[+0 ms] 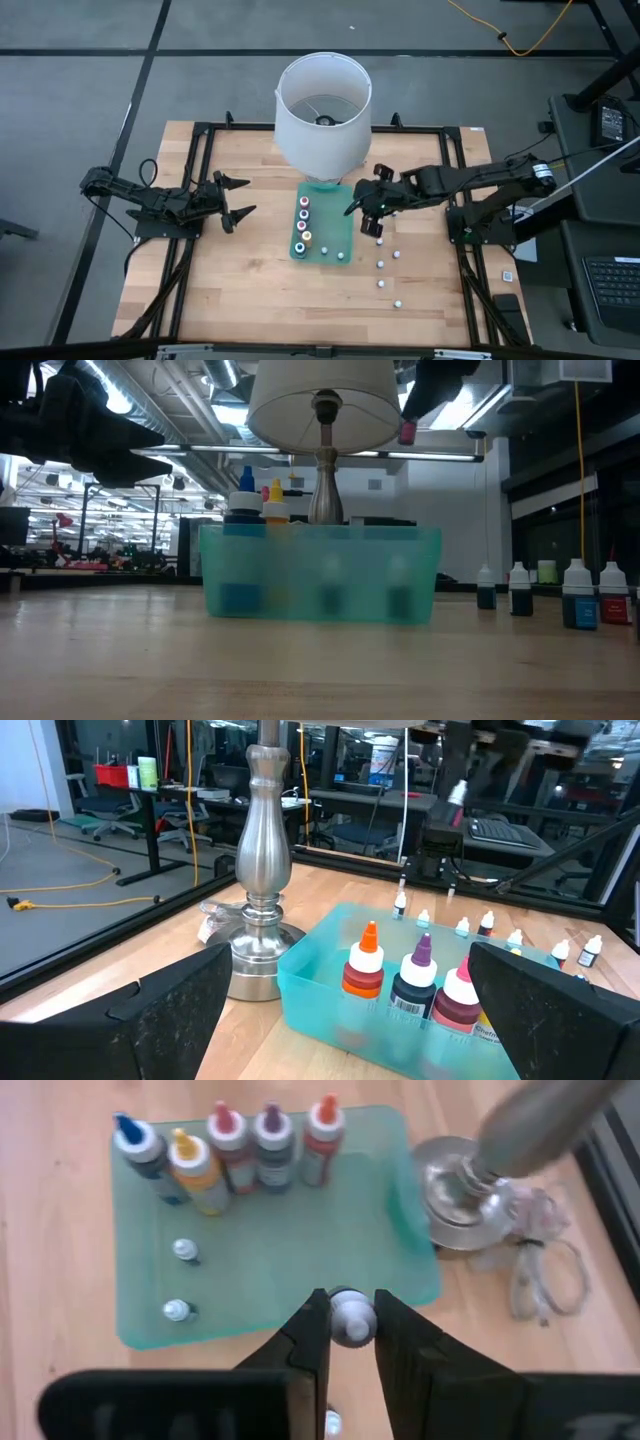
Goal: Pick & Place food coloring
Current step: Put the small black food coloring bottle into the green bin
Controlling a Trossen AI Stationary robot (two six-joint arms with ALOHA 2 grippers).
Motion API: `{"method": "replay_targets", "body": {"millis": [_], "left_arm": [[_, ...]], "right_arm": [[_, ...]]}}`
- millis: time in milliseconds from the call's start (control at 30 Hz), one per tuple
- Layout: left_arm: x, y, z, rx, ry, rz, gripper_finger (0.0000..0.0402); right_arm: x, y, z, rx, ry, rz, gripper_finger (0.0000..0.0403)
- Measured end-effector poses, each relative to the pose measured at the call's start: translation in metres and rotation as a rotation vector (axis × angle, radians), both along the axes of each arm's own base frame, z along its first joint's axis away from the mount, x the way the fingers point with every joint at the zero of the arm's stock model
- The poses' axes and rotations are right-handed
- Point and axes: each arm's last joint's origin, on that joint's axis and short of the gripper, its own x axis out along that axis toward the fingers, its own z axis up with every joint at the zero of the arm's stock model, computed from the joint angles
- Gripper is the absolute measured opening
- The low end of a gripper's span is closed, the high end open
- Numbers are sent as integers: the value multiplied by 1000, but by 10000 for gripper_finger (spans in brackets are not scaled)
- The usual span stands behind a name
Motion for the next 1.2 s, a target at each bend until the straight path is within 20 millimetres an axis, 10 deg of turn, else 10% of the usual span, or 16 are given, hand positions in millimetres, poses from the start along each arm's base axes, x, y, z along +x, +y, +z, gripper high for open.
{"method": "replay_targets", "body": {"millis": [467, 1200], "left_arm": [[0, 0, 0, 0, 0, 0, 400], [0, 0, 0, 0, 0, 0, 400]], "right_arm": [[40, 50, -38, -34, -1, 133, 67], [76, 77, -120, -81, 85, 212, 65]]}}
